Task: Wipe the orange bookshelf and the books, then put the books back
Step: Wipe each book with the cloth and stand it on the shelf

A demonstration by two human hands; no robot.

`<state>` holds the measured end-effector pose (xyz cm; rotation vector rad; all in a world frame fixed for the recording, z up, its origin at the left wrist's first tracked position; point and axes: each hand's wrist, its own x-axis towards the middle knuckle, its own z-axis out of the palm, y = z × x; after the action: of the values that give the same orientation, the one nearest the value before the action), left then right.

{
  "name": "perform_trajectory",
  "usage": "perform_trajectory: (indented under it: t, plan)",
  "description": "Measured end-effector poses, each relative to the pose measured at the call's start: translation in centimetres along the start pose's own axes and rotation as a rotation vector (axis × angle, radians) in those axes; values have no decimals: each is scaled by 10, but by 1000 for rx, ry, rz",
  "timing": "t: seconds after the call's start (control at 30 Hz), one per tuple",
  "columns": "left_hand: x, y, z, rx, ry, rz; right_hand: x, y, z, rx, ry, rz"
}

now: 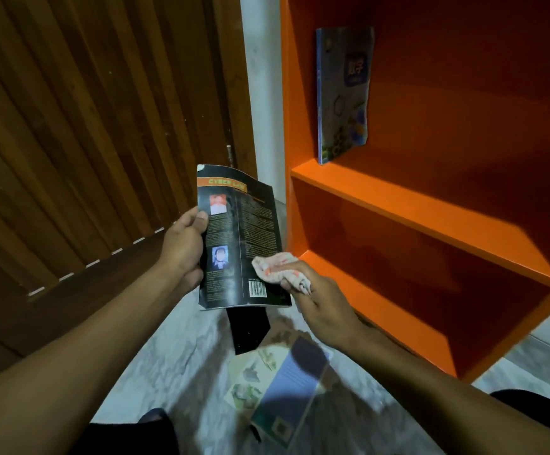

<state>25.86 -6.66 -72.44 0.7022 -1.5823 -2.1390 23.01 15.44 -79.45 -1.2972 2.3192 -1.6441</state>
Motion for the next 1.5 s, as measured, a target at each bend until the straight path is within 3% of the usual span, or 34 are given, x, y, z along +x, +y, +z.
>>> perform_trajectory:
  t: [0.1, 0.3, 0.37, 0.47, 0.67, 0.77, 0.93, 1.17, 1.27, 1.5]
  plan:
    - [5, 3, -11, 15, 26, 14, -11, 2, 4, -23, -85, -51]
    - [11, 3, -23, 125, 80, 104, -7, 8, 3, -59, -267, 72]
    - [12, 4, -26, 153, 95, 130, -2, 7, -4, -65, -250, 102]
    - [10, 4, -28, 232, 58, 164, 9, 7, -14, 9, -36, 214]
    - [-15, -11, -7, 407, -184, 161, 43, 8, -33, 199, 582, 314]
    - [-34, -27, 15, 414, -301, 115, 58, 2, -35, 258, 706, 292]
    - [-49, -38, 46, 262, -338, -21, 50, -2, -4, -67, 429, 225]
    - [-21, -19, 40, -110, -35, -210, 12, -2, 37, -116, -11, 94]
    - [-10, -8, 26, -204, 56, -233, -2, -4, 46, -77, -170, 75]
    - [2, 11, -4, -164, 167, -146, -19, 2, 48, -163, -463, 82]
